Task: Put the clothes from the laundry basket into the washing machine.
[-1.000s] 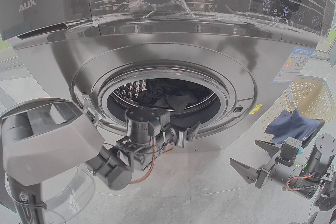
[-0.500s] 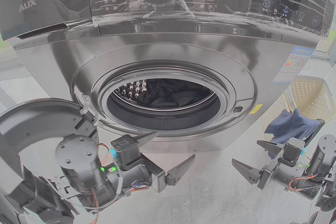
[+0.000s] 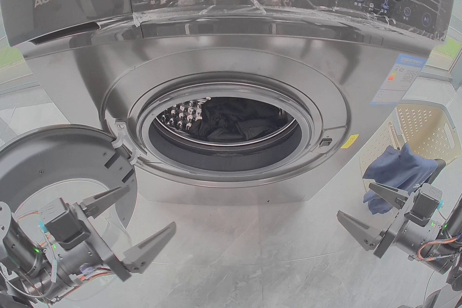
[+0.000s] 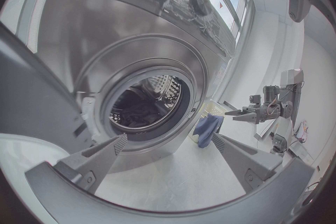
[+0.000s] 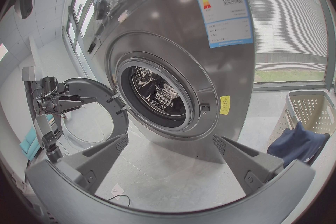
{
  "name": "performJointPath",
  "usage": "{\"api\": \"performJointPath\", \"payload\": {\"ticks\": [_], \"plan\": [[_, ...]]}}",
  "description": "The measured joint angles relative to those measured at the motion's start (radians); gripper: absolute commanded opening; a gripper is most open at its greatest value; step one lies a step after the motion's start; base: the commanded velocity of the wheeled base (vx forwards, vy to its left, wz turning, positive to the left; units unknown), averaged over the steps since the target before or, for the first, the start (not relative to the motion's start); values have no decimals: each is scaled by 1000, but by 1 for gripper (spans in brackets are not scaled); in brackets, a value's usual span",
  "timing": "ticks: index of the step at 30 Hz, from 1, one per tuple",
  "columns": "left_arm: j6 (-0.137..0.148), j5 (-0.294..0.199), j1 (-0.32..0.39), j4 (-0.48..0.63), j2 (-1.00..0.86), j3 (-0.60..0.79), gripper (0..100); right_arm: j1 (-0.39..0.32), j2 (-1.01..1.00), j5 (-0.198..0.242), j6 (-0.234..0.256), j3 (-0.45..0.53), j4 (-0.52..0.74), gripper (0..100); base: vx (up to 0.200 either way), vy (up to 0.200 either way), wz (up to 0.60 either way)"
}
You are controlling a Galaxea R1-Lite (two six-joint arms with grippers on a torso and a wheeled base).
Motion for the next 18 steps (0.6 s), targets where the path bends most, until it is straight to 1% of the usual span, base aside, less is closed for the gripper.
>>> {"api": "performJointPath", "payload": {"ticks": [4, 7, 10, 13, 16, 18], "plan": [[3, -4, 55, 111, -124, 33, 100, -8, -31, -3, -2, 18, 1, 100, -200, 0, 0], [4, -6, 91, 251, -231, 40, 100, -20, -55, -6, -2, 31, 9, 100, 0, 0, 0], [5, -6, 115, 363, -329, 44, 100, -36, -80, -8, -1, 35, 32, 100, -200, 0, 0], [4, -6, 134, 483, -447, 45, 100, -53, -114, -9, 1, 37, 71, 100, 0, 0, 0], [0, -7, 156, 576, -558, 45, 100, -72, -156, -9, 3, 37, 111, 100, 0, 0, 0], [-1, -8, 175, 634, -631, 45, 100, -87, -188, -10, 4, 37, 140, 100, -200, 0, 0]]}}
